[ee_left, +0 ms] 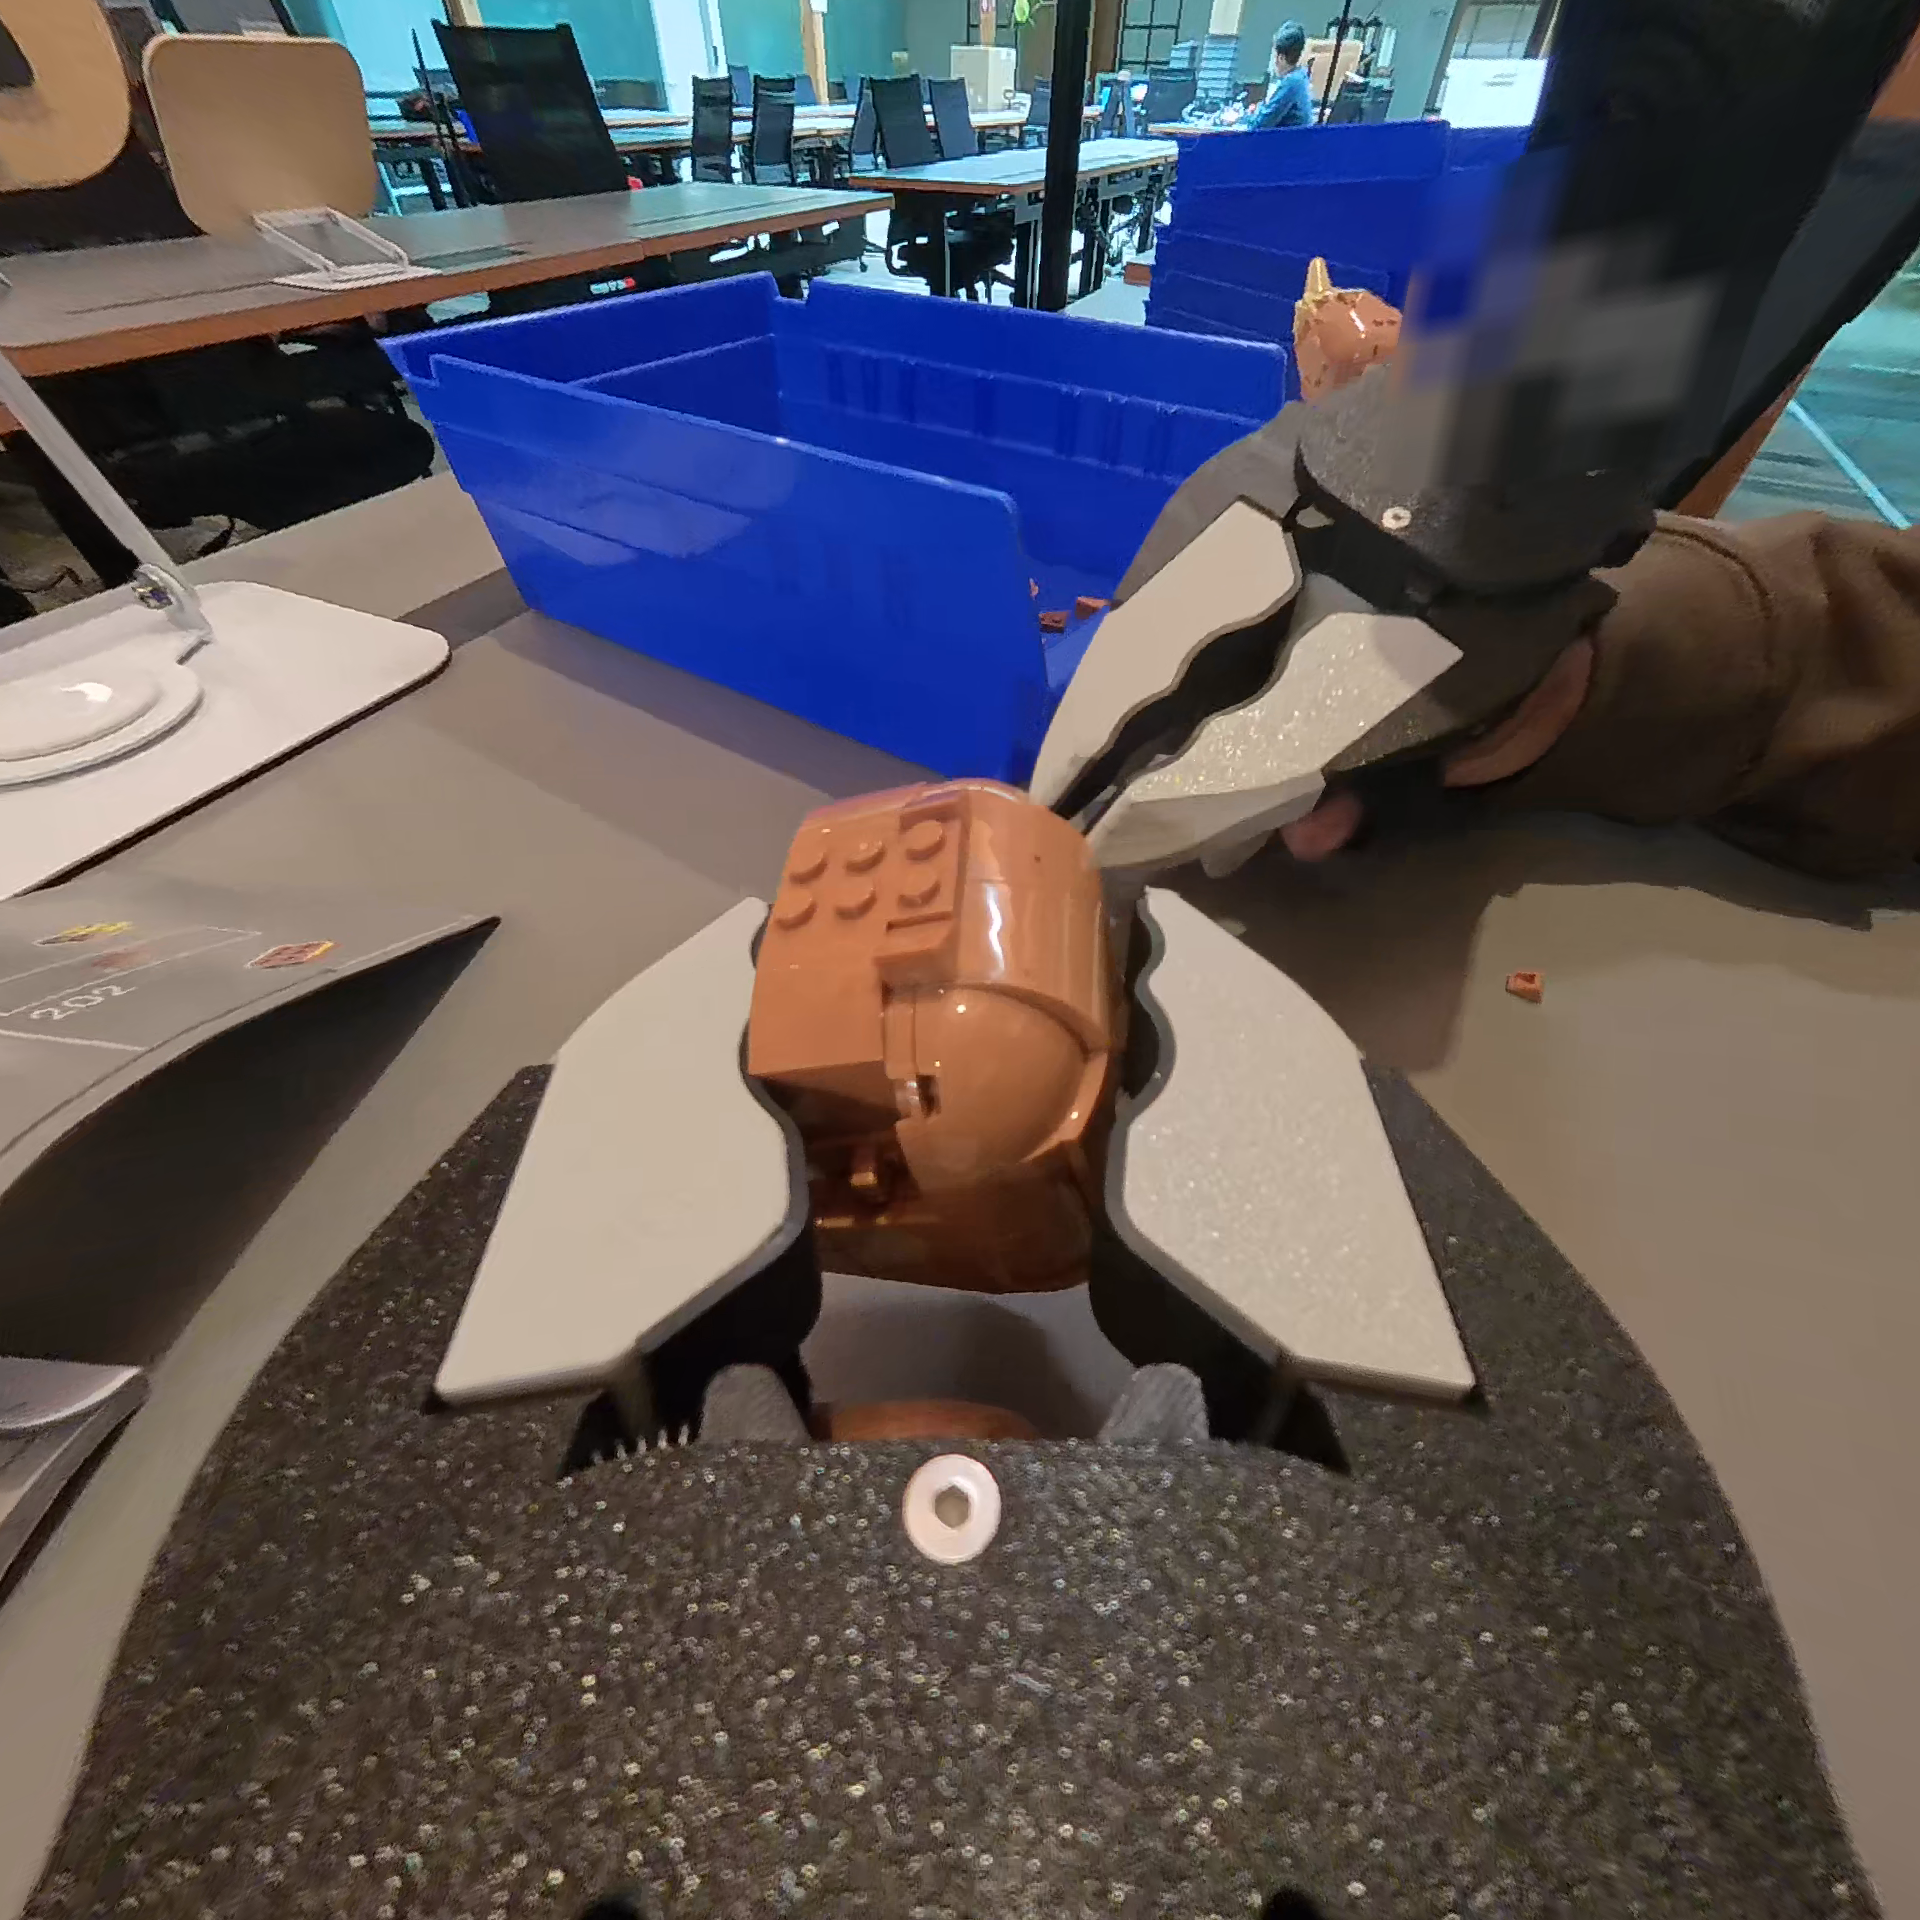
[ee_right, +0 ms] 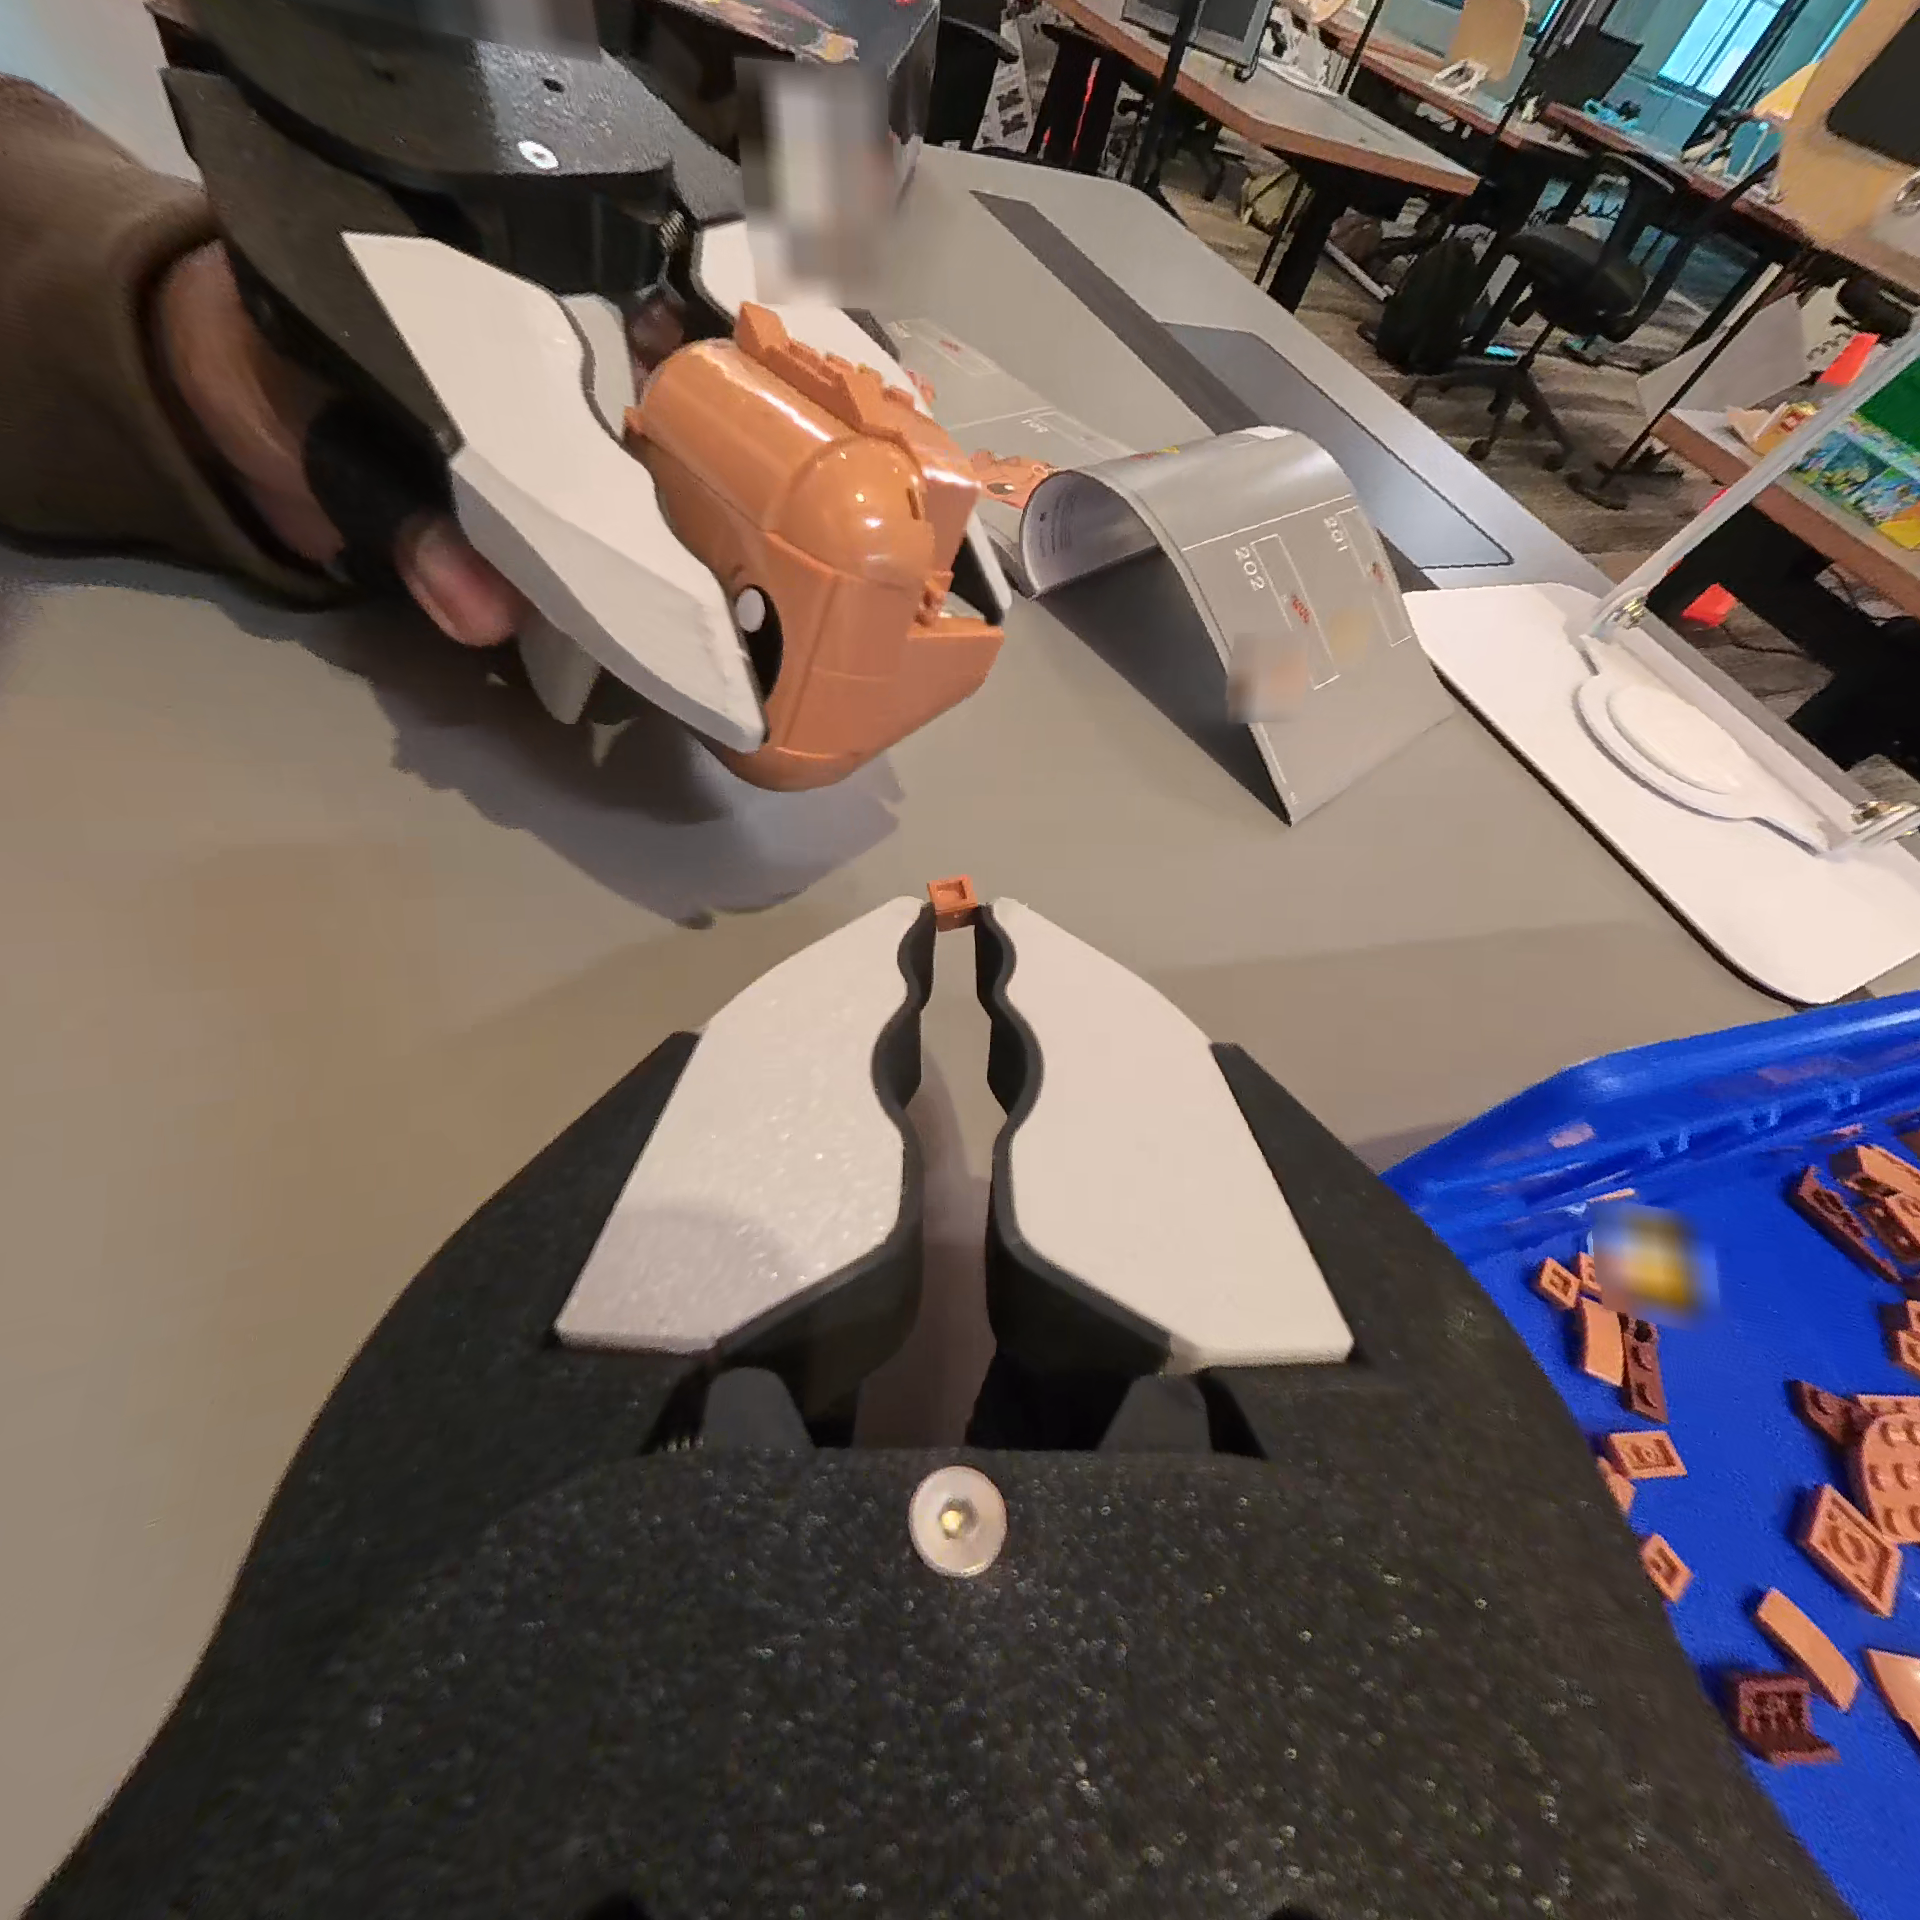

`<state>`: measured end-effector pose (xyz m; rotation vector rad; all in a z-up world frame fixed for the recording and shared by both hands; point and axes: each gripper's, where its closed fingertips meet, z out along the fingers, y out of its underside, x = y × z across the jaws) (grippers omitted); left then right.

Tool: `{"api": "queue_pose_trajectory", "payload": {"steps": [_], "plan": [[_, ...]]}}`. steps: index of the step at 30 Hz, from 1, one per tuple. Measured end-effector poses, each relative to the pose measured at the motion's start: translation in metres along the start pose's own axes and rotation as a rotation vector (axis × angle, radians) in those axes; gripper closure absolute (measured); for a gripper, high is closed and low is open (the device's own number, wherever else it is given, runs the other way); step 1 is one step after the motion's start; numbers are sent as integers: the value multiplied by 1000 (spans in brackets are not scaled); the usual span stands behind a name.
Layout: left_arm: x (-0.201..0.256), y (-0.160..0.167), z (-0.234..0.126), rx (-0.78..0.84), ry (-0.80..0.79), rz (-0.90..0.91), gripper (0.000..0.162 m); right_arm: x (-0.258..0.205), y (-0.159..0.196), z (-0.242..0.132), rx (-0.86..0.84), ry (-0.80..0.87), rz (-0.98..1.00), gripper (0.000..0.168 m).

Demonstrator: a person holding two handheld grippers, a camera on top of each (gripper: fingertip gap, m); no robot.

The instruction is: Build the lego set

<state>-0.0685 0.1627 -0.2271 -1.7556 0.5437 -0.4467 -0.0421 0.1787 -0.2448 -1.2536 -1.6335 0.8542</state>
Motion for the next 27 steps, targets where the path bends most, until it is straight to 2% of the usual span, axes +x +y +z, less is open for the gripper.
{"api": "queue_pose_trajectory", "payload": {"steps": [5, 9, 13, 18, 23, 27], "plan": [[10, -3, 4, 14, -26, 33, 100, 3, -7, -12, 51, 23, 17, 161], [23, 7, 5, -51, -28, 106, 100, 1, -11, -16, 85, 9, 47, 161], [31, 9, 9, -70, -31, 128, 100, -8, -11, -19, 55, -14, 7, 161], [44, 22, 17, -170, 42, 170, 100, -12, -3, -30, -83, -74, -25, 161], [46, 36, 22, -272, 126, 219, 100, -12, 23, -40, -328, -173, -57, 161], [40, 41, 24, -309, 219, 241, 99, -20, 35, -37, -452, -266, -91, 161]]}}
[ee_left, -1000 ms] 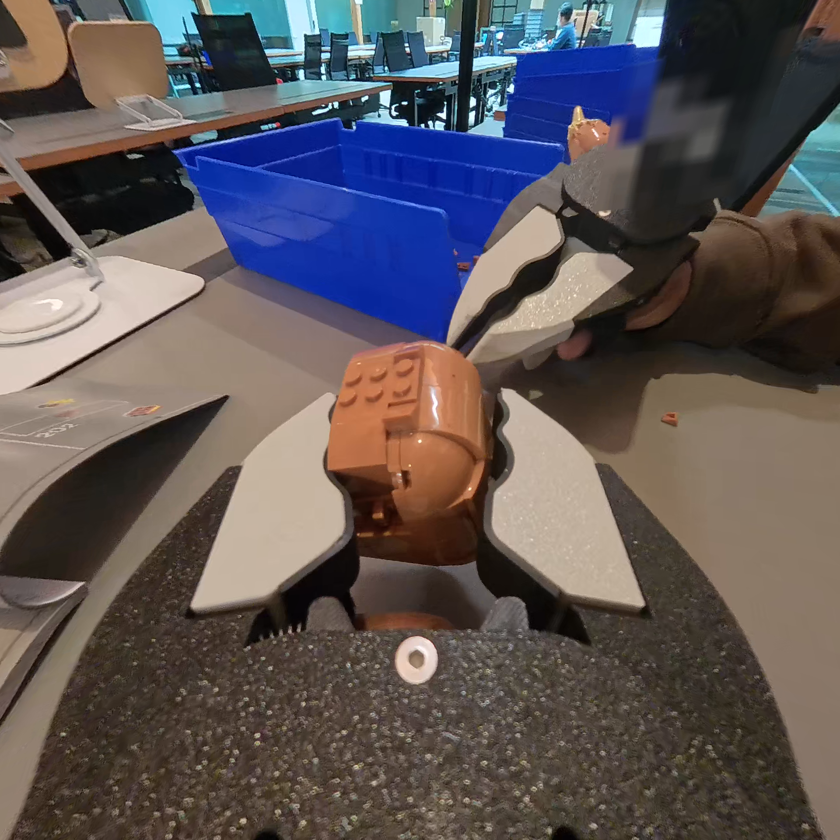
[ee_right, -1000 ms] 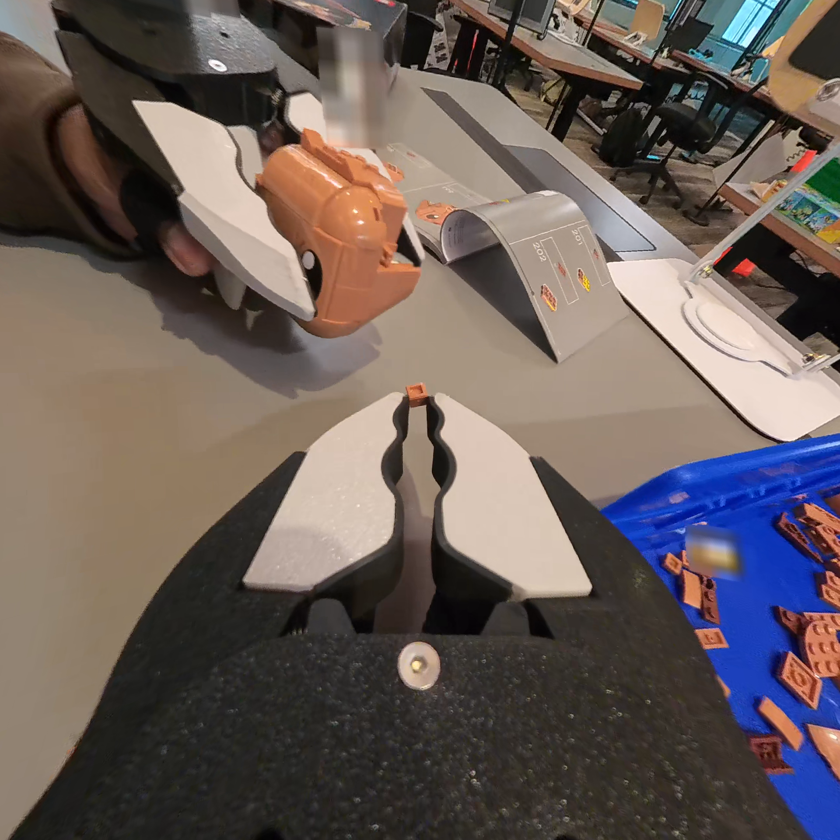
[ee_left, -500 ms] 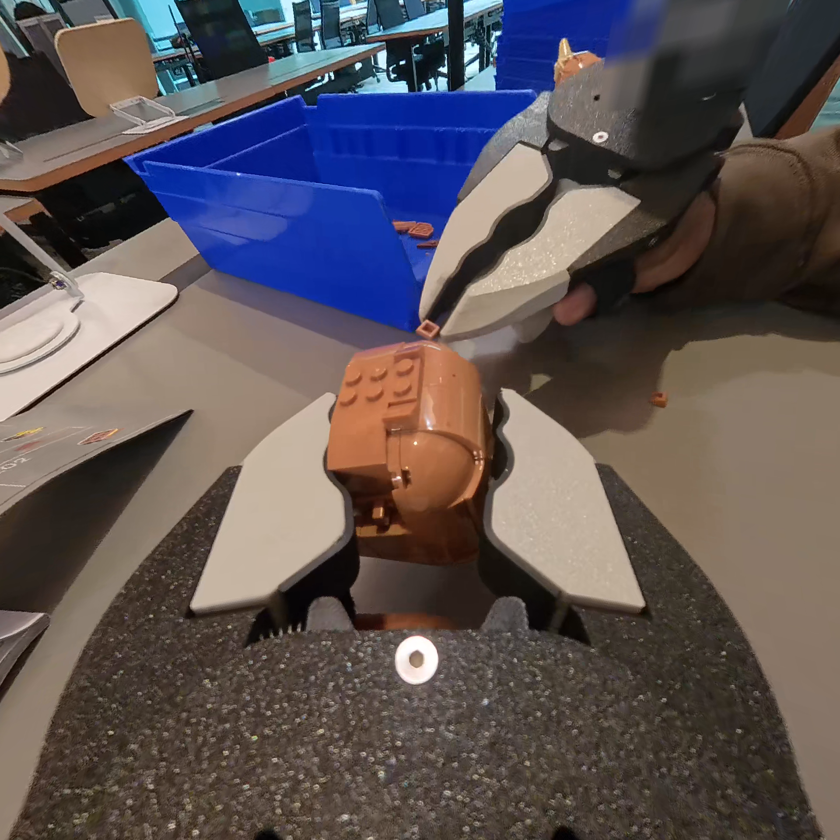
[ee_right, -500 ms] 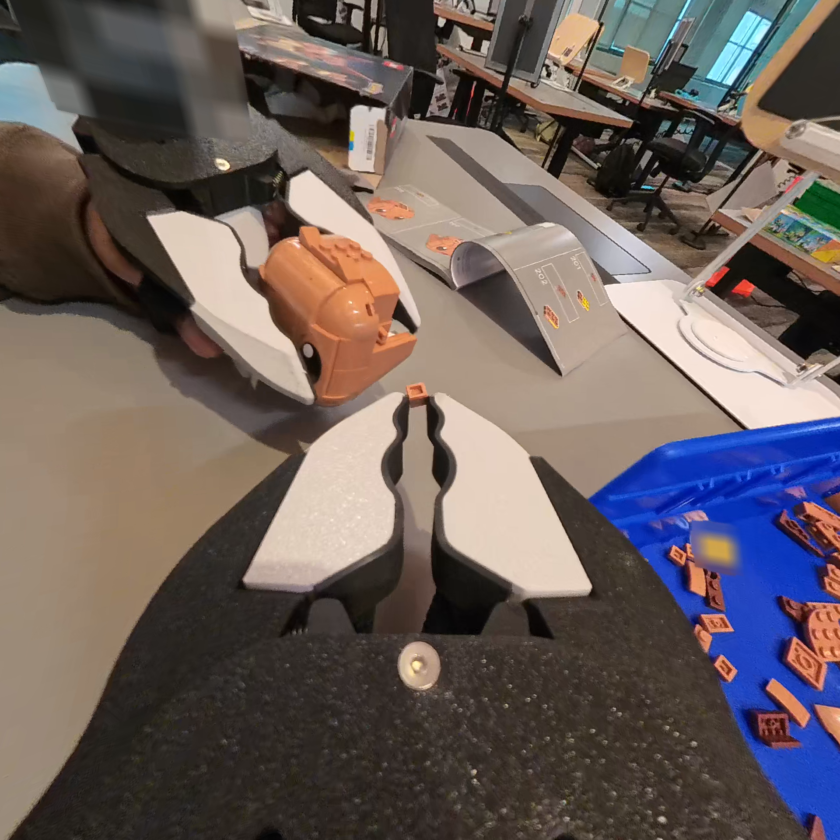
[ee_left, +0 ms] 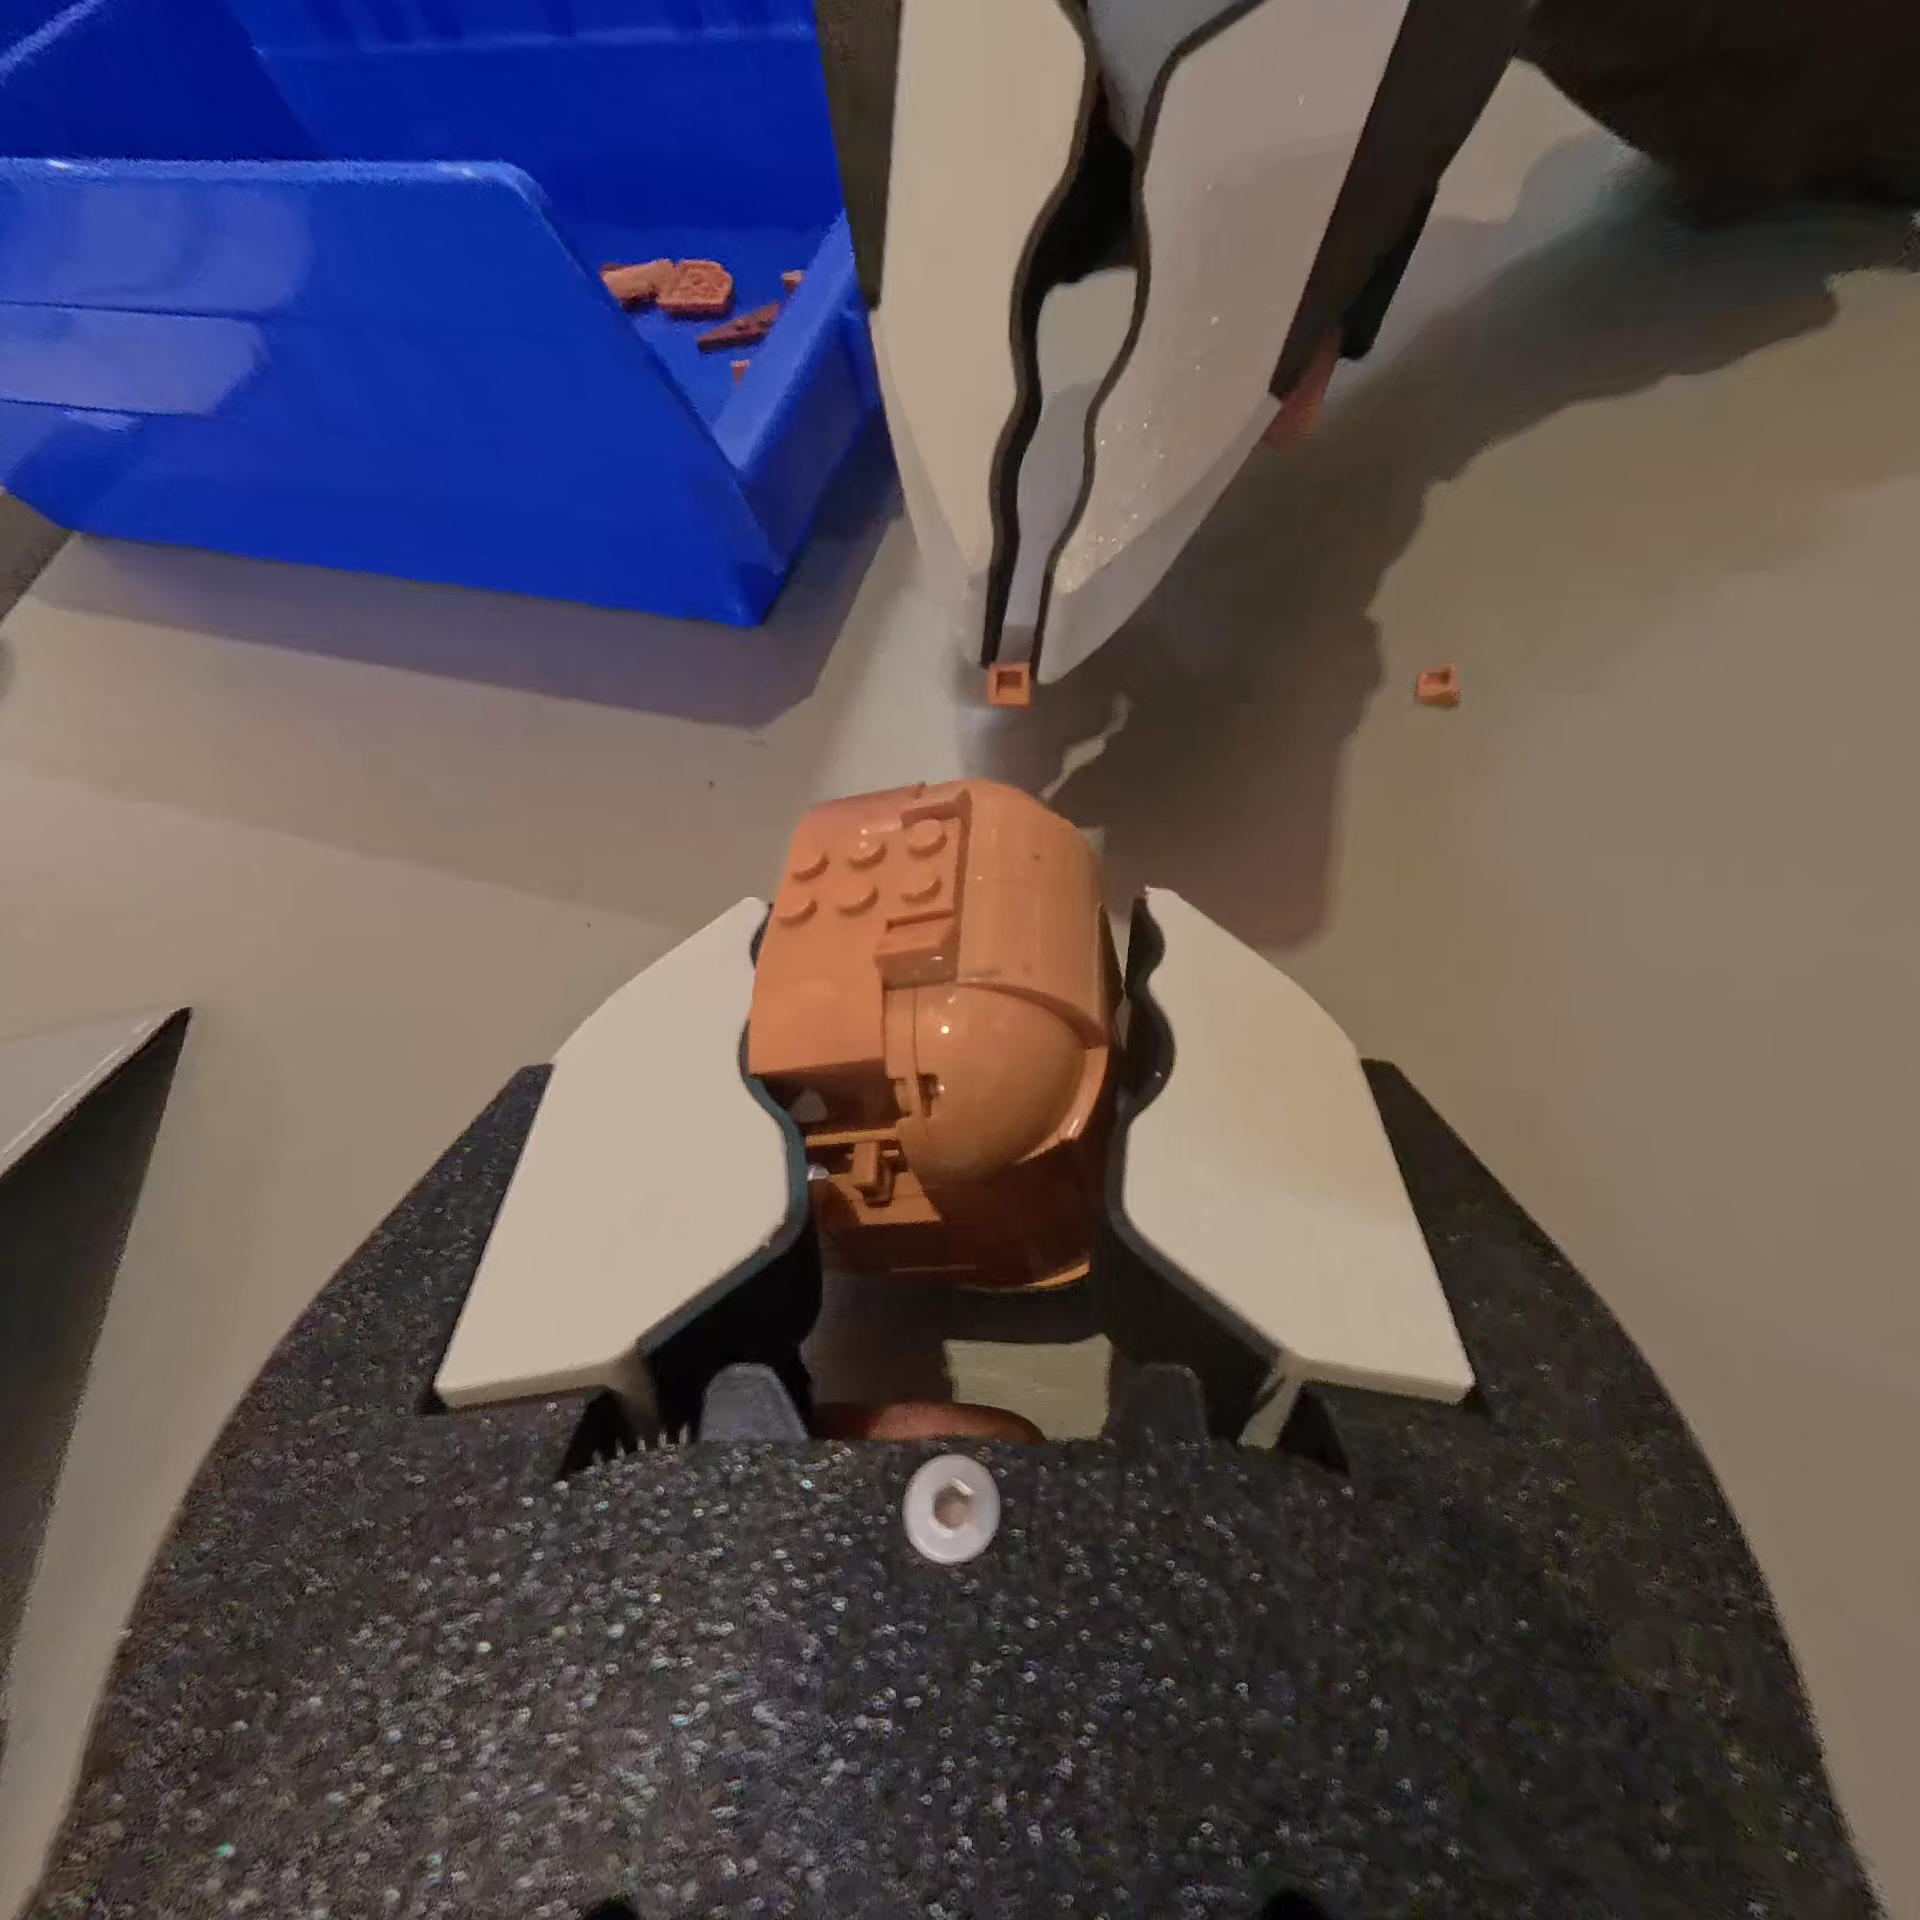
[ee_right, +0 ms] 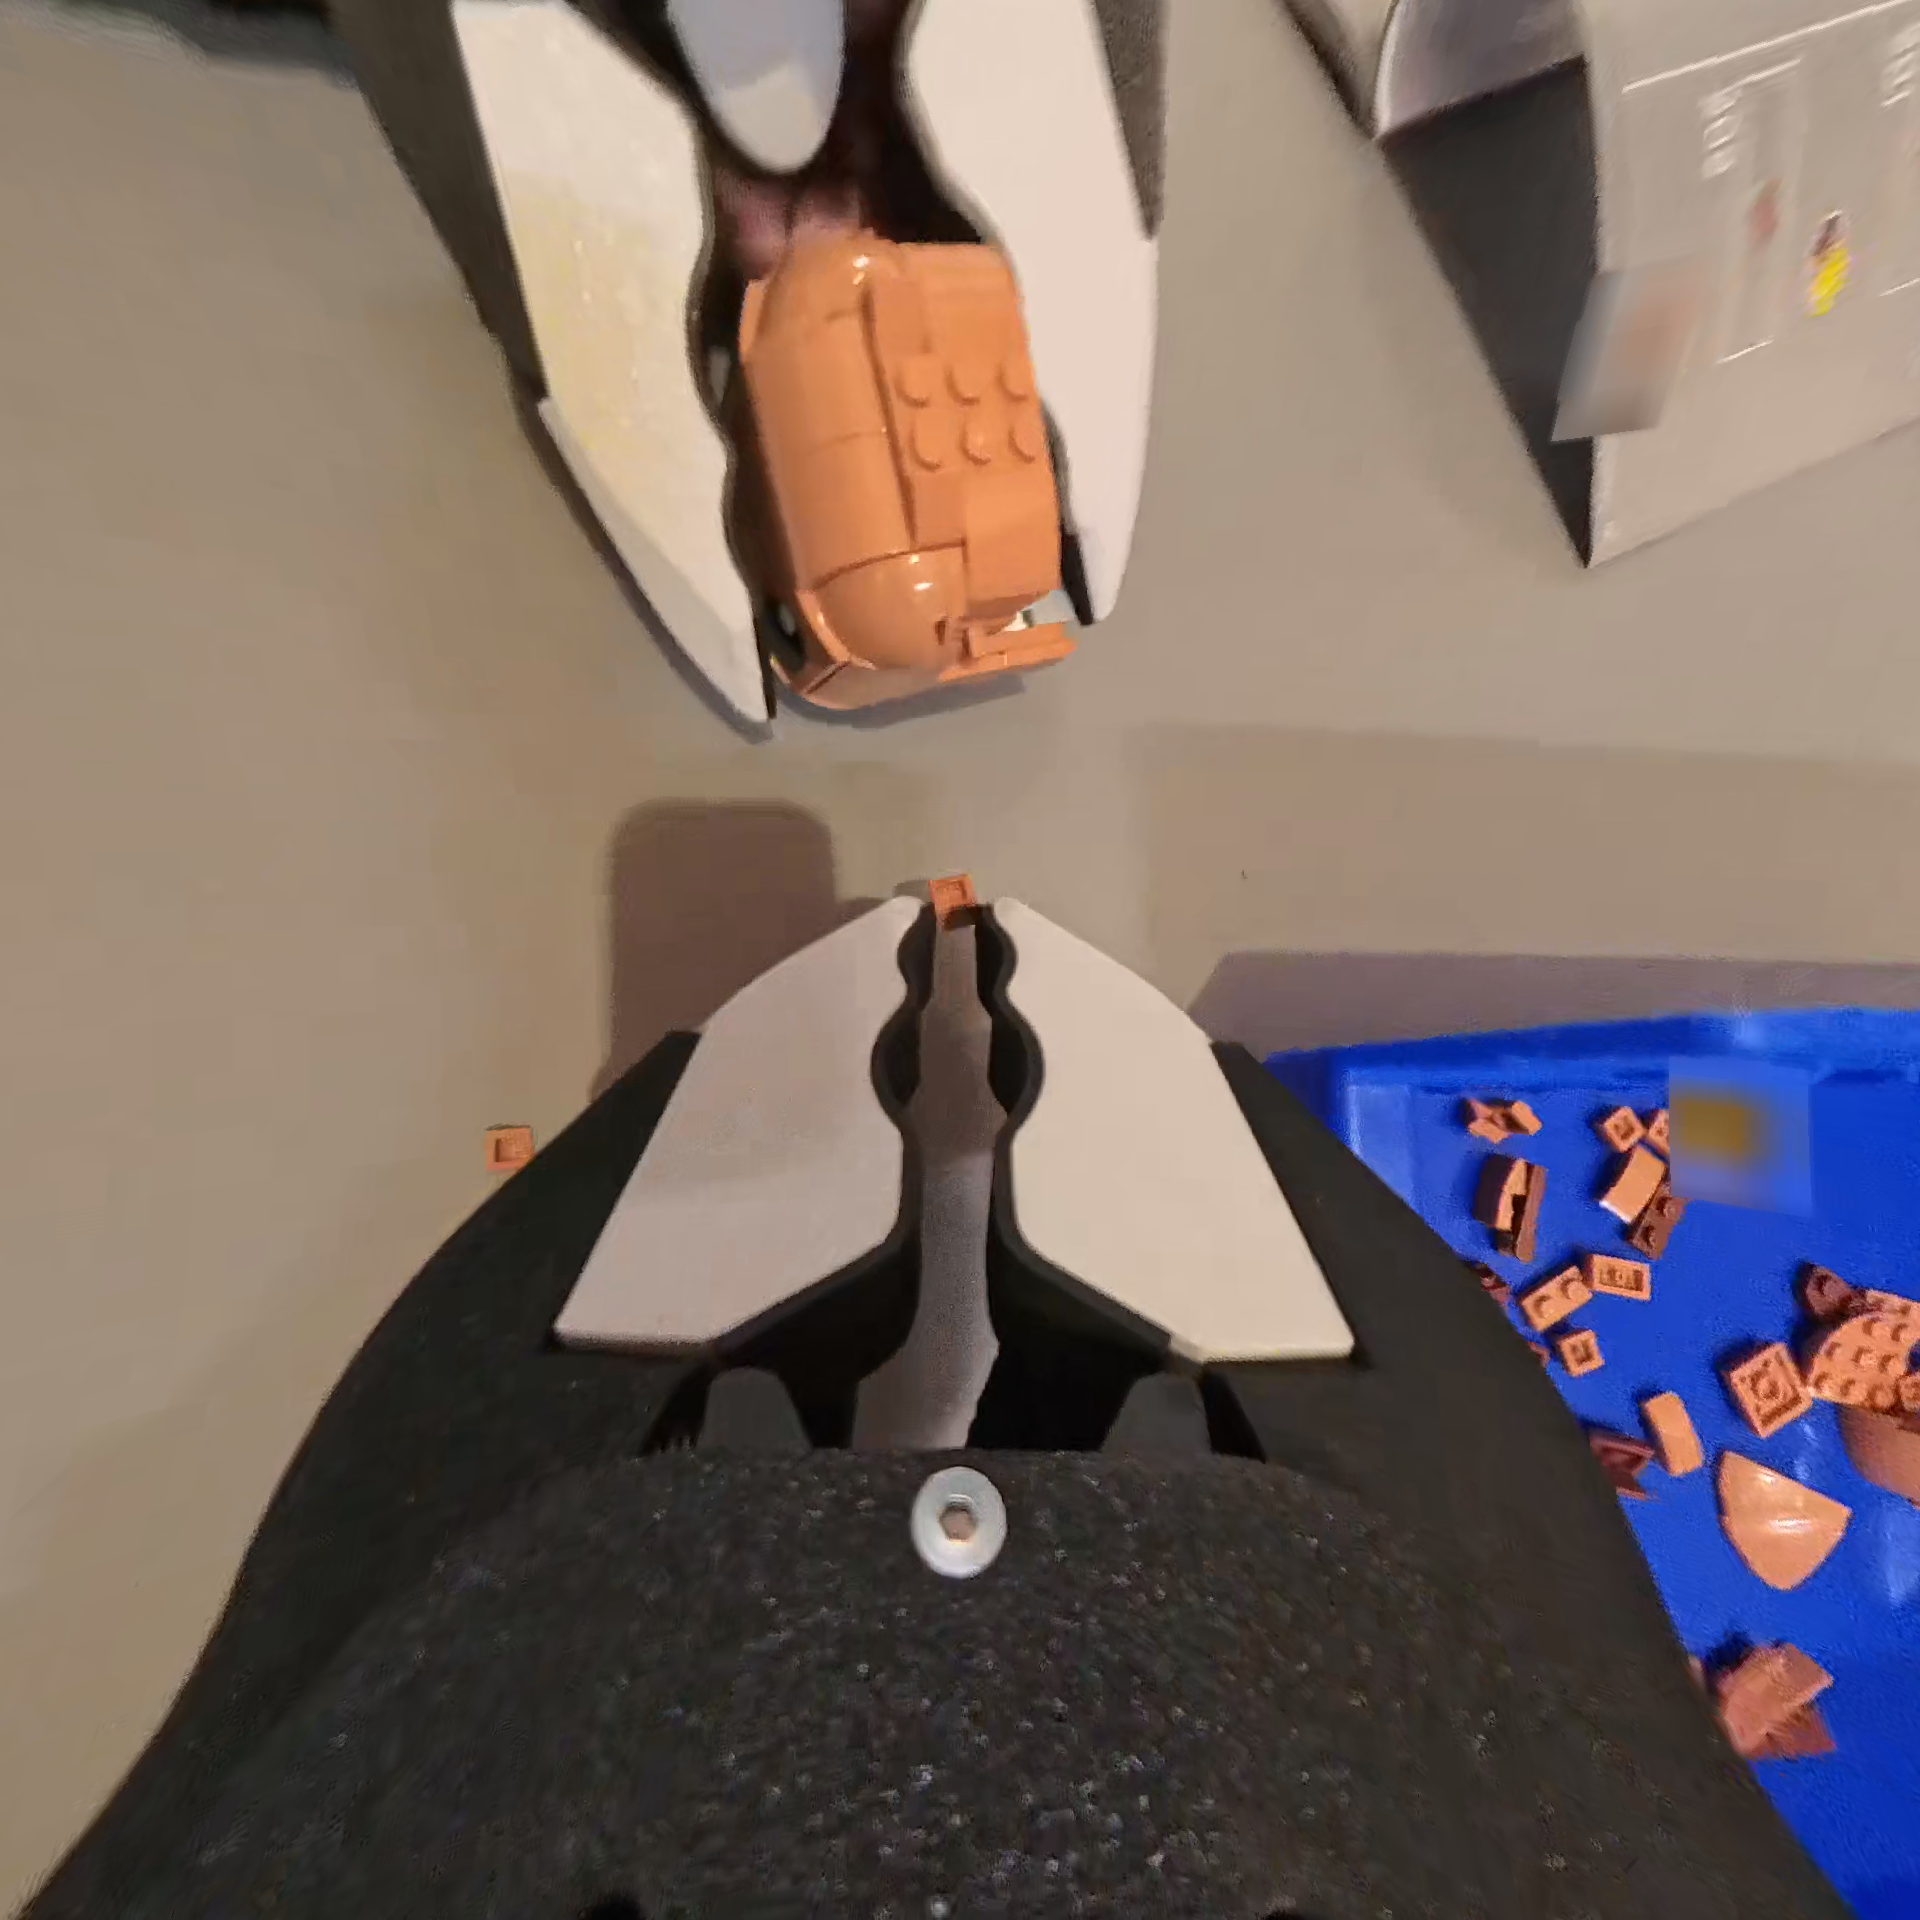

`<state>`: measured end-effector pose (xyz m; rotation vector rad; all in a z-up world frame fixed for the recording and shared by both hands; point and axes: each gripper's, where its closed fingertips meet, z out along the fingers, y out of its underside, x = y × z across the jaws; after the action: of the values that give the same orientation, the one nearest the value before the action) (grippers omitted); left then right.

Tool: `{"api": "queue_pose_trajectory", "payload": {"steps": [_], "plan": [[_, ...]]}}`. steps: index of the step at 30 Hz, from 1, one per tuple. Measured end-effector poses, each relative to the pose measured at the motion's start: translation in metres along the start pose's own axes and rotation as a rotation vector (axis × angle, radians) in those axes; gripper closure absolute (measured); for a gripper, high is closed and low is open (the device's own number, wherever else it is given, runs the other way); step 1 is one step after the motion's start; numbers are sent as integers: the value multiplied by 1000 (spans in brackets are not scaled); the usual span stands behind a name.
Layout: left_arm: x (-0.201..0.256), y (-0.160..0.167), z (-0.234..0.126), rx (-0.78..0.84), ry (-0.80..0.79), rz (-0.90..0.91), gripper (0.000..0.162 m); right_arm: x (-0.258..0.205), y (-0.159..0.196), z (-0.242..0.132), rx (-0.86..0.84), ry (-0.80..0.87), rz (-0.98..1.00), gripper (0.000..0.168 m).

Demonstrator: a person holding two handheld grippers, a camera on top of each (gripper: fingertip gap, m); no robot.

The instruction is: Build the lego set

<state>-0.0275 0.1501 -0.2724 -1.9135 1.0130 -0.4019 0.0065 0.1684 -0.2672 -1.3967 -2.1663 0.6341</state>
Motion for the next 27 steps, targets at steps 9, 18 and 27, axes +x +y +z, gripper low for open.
{"api": "queue_pose_trajectory", "payload": {"steps": [9, 18, 27], "plan": [[-19, 8, -7, 4, 33, 37, 100, 5, -11, 11, -247, -104, -155, 160], [-24, 13, -12, -8, -23, 15, 100, 12, 5, 6, -194, -83, -135, 145], [-27, 12, -12, -2, -34, -1, 99, 27, 8, 15, -36, 90, 32, 152]]}}
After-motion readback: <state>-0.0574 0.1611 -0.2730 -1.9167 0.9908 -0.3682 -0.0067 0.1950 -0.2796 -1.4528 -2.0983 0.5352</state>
